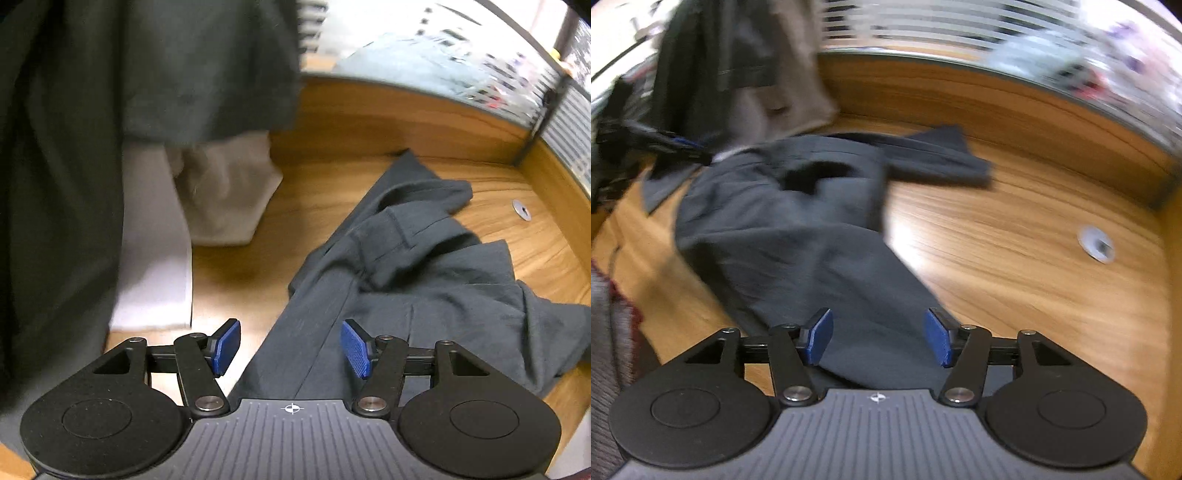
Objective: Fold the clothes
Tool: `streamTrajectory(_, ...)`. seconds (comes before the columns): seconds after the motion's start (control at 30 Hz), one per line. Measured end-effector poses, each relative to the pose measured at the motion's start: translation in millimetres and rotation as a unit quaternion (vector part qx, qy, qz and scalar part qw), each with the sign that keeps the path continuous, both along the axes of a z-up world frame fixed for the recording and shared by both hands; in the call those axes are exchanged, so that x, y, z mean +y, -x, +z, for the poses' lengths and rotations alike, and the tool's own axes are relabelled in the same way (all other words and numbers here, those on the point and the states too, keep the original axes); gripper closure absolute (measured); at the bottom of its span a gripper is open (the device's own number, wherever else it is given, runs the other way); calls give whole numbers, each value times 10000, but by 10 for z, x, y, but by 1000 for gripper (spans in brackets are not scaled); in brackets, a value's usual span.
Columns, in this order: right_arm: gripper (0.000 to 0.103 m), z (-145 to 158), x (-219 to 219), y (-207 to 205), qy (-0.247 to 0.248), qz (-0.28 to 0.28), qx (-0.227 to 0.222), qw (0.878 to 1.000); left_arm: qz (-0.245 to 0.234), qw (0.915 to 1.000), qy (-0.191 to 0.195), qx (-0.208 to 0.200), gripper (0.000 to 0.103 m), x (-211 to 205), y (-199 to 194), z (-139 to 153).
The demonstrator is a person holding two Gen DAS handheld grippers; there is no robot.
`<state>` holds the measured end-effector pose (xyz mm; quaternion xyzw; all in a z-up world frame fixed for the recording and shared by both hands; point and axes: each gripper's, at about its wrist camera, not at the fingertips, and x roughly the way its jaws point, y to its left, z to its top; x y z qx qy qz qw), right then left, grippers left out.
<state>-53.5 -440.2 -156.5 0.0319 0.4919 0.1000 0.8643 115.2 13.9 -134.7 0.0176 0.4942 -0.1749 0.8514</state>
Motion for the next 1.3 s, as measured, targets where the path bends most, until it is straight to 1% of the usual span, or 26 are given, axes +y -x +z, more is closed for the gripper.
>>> streamTrajectory(0.1,35,-67,206,-155,-183,434,7,9989,128,9990,279,320,38,134,-27,-125)
streamTrajectory(0.13,35,-96,265,-197,-214,582,21,9981,163,9989,266,358,36,162,-19,-163)
streamTrajectory(0.23,34,-191,422,-295,-238,880,67,9958,188,9986,247,430,36,227,17,-240)
streamTrajectory(0.37,32,-337,615,-368,-305,1194,94,9923,239,9955,655,646,37,330,88,-276)
streamTrajectory(0.4,32,-377,663,-385,-281,1271,100,9914,251,9947,714,689,39,343,97,-285)
streamTrajectory(0.43,32,-420,705,-399,-260,1339,109,9906,288,9946,709,696,45,346,106,-292)
streamTrajectory(0.47,32,-462,745,-402,-245,1395,85,9899,345,9954,609,660,49,337,114,-293)
streamTrajectory(0.5,32,-502,785,-401,-232,1448,49,9892,379,9962,505,606,56,323,122,-290)
streamTrajectory(0.53,32,-543,824,-400,-219,1502,13,9884,401,9965,462,573,59,312,131,-285)
streamTrajectory(0.57,35,-583,869,-398,-158,1547,-26,9878,421,9967,426,543,62,301,139,-280)
streamTrajectory(0.6,45,-620,899,-395,-41,1542,-52,9880,428,9967,421,544,72,291,142,-271)
streamTrajectory(0.63,56,-657,923,-393,92,1518,-72,9883,423,9966,459,546,79,277,148,-253)
streamTrajectory(0.67,84,-689,925,-395,181,1444,-65,9893,424,9966,483,509,81,262,155,-224)
streamTrajectory(0.7,102,-718,919,-397,255,1350,-47,9905,412,9970,480,439,84,243,159,-179)
streamTrajectory(0.73,103,-721,896,-383,304,1235,-96,9918,399,9974,476,366,86,224,163,-133)
streamTrajectory(0.8,103,-672,820,-337,336,978,-257,9943,349,9978,518,207,88,178,167,-15)
streamTrajectory(0.93,103,-413,611,-231,218,511,-550,9969,292,9968,749,-7,91,81,144,221)
streamTrajectory(1.03,103,-244,490,-188,86,349,-541,9979,206,9944,1037,-93,91,-21,118,387)
streamTrajectory(1.07,101,-199,451,-183,8,325,-500,9982,160,9934,1131,-117,91,-64,108,441)
streamTrajectory(1.13,96,-130,453,-153,-100,357,-537,9979,103,9915,1287,-137,92,-145,96,526)
streamTrajectory(1.17,83,-109,482,-151,-133,422,-562,9974,76,9905,1364,-146,92,-185,89,569)
streamTrajectory(1.2,65,-95,524,-154,-150,513,-577,9969,62,9895,1437,-164,92,-223,80,605)
streamTrajectory(1.23,58,-90,574,-154,-162,629,-607,9960,49,9884,1509,-181,92,-260,70,640)
streamTrajectory(1.27,48,-88,627,-152,-175,752,-641,9950,57,9872,1578,-207,92,-294,62,676)
streamTrajectory(1.3,42,-101,691,-162,-193,906,-654,9935,77,9861,1643,-225,92,-325,44,703)
